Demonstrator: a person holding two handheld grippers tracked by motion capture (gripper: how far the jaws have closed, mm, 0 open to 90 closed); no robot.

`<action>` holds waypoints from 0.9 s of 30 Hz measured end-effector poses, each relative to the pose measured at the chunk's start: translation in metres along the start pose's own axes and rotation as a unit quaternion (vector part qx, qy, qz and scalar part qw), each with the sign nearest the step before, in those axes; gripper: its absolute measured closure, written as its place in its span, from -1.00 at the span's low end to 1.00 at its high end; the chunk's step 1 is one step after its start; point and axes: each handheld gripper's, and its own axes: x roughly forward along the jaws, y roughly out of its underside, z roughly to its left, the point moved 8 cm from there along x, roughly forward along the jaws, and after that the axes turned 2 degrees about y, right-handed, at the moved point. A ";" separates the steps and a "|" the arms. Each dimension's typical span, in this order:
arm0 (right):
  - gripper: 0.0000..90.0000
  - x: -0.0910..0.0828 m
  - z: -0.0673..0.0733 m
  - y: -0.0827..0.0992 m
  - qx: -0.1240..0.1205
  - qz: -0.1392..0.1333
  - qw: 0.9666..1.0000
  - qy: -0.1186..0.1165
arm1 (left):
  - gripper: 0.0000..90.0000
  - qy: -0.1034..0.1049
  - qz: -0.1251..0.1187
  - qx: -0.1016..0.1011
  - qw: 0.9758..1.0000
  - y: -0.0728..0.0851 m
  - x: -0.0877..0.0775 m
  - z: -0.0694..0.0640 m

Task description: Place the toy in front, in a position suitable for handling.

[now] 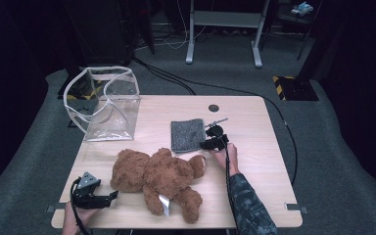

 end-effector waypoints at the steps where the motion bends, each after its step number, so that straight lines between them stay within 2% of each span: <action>1: 0.77 -0.001 -0.001 0.001 -0.004 0.001 1.000 0.001 | -0.74 -0.001 -0.001 -0.001 1.000 0.000 0.000 0.000; 5: 0.88 -0.003 -0.001 0.001 0.002 -0.005 1.000 0.005 | -0.74 -0.002 -0.008 -0.002 1.000 0.001 0.000 0.000; 6: 0.89 -0.004 -0.003 0.001 -0.007 -0.007 1.000 0.004 | -0.74 -0.002 -0.010 -0.001 1.000 0.000 0.000 0.000; 14: 0.90 -0.020 -0.016 0.009 0.008 -0.017 1.000 0.015 | -0.74 -0.011 -0.011 0.005 1.000 0.001 0.001 -0.001; 20: 0.90 -0.033 -0.028 0.022 0.010 -0.018 0.999 0.024 | -0.74 -0.011 -0.007 0.006 1.000 0.001 0.001 -0.001; 23: 0.90 -0.040 -0.035 0.031 0.020 -0.018 0.999 0.029 | -0.74 -0.013 -0.006 0.007 1.000 0.001 0.001 -0.001; 27: 0.90 -0.049 -0.043 0.042 0.030 -0.020 0.999 0.037 | -0.74 -0.023 -0.002 0.018 1.000 0.001 0.002 -0.001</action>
